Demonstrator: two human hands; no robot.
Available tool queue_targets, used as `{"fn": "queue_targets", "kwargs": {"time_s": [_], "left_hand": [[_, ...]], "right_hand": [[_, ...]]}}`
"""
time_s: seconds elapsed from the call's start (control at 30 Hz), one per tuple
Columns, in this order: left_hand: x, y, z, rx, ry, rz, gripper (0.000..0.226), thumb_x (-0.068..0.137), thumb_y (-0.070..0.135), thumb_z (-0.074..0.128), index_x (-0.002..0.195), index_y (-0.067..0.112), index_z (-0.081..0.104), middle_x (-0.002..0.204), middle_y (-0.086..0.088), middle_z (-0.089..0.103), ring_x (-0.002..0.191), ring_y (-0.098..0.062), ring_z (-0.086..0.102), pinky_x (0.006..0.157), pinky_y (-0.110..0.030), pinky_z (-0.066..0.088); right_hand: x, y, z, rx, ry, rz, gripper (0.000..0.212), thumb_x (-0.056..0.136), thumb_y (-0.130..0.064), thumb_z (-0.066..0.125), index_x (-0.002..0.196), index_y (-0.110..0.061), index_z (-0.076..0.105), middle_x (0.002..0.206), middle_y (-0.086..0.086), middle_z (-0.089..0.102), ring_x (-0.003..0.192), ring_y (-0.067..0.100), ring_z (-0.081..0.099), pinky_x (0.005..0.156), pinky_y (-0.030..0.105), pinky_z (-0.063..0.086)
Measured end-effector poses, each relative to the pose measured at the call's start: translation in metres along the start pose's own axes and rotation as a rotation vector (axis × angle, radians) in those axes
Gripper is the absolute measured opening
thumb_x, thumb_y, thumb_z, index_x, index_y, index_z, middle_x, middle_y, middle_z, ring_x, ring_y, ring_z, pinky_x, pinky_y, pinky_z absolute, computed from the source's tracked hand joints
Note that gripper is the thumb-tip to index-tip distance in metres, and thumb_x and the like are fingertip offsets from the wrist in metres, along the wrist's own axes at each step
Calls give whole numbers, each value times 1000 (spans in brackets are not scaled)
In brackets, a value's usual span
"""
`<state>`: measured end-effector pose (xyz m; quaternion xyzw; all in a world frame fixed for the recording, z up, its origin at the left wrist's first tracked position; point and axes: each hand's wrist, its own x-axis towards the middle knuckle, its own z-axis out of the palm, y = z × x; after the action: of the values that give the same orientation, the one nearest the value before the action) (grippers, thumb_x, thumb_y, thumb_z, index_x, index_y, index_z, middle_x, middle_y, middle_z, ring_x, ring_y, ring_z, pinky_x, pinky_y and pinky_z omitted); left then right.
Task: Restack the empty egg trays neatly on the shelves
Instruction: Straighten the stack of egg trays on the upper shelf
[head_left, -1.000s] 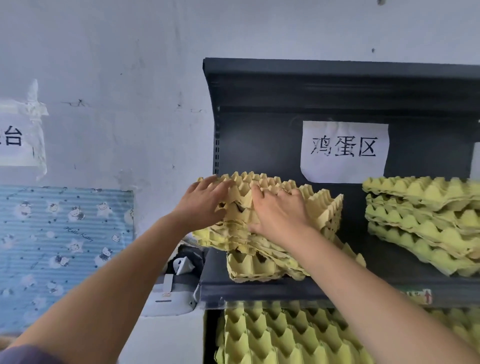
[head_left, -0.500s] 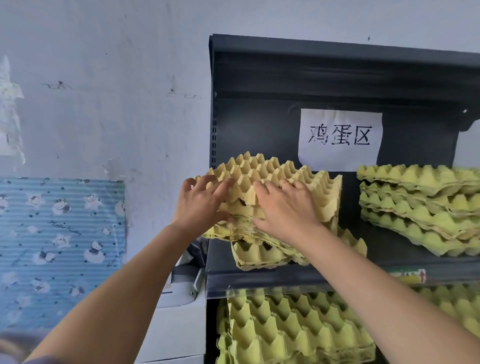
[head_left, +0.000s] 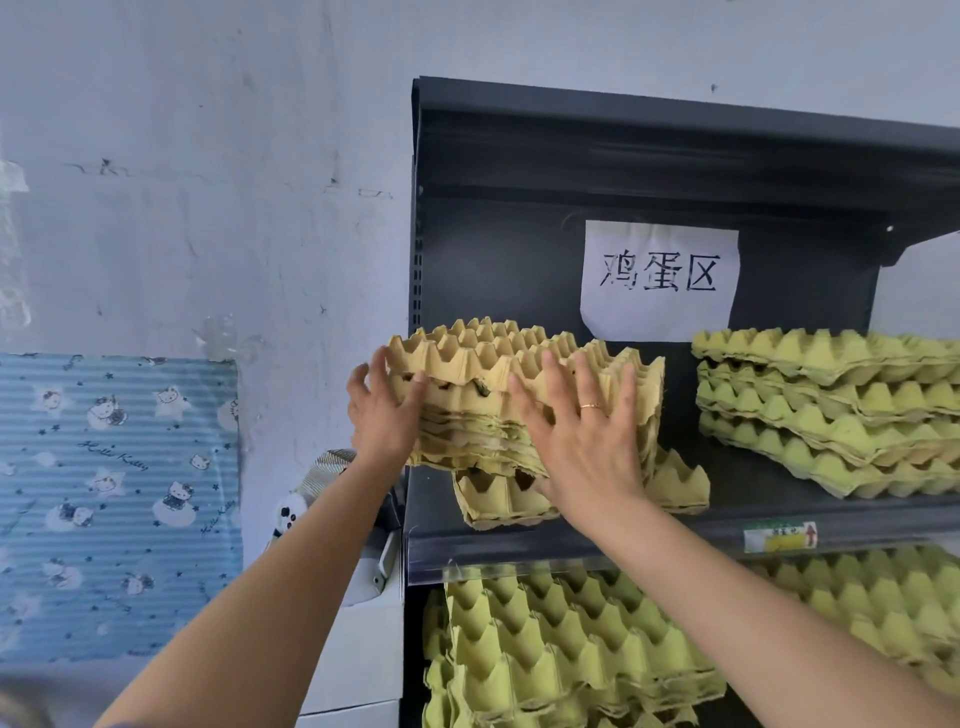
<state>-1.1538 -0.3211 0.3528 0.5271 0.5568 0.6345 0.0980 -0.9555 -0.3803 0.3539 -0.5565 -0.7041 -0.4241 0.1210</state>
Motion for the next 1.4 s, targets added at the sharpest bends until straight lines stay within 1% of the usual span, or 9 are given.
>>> {"fn": "queue_targets", "kwargs": {"time_s": [0.13,0.23,0.33,0.53,0.77,0.97,1.13,1.3,1.4], "left_hand": [[3,1,2,-392,-177,-402,63,92,50,46,145,24,25,146,-8,35,128,-31,40,94,-44,39],[-2,4,0,-469,-274,-474,51,91,51,48,129,18,43,121,-9,55,101,-28,57,65,-33,46],[0,8,-1,-509,-267,-453,34,92,38,53,114,13,50,104,-10,60,79,-23,60,56,-29,45],[-3,20,2,-486,-180,-413,24,87,20,56,106,8,49,100,-14,58,76,-25,60,56,-29,47],[-26,40,14,-540,-131,-392,37,87,20,58,118,16,38,91,-7,54,74,-22,58,62,-32,49],[-53,53,37,-502,-108,-369,57,69,36,58,123,28,39,116,-12,55,94,-28,62,75,-39,54],[-68,54,58,-425,-67,-359,62,63,42,56,122,33,41,116,-12,55,94,-30,62,81,-50,54],[-75,45,70,-237,26,-360,58,65,53,52,118,31,44,107,-6,60,99,-31,59,89,-54,47],[-77,53,72,-264,68,-354,35,85,32,53,117,20,46,102,-9,60,93,-32,60,85,-52,51]], "right_hand": [[-2,13,-3,57,31,100,128,73,-67,64,140,-18,-35,157,19,-6,145,35,11,107,69,6],[-1,16,-6,57,10,113,121,72,-66,66,148,-24,-17,151,20,6,139,32,19,106,64,17],[4,15,-4,61,-10,142,113,74,-56,69,150,-27,-8,149,22,14,138,35,19,104,63,18],[8,32,20,92,163,159,108,43,-38,91,137,-21,41,120,23,52,116,38,48,92,58,36],[9,74,46,121,283,76,112,45,-39,91,139,-15,35,117,26,50,115,39,46,91,57,37],[18,109,70,192,261,-5,112,48,-38,91,140,-16,32,122,27,48,120,40,45,96,60,36],[15,119,97,271,249,-41,113,44,-44,92,138,-16,35,120,26,49,121,36,36,95,59,38],[14,119,115,306,228,-106,113,41,-57,88,137,-18,42,118,25,53,118,38,46,92,58,41],[17,123,112,326,202,-120,108,47,-61,84,139,-19,45,122,23,52,120,39,47,93,56,40]]}}
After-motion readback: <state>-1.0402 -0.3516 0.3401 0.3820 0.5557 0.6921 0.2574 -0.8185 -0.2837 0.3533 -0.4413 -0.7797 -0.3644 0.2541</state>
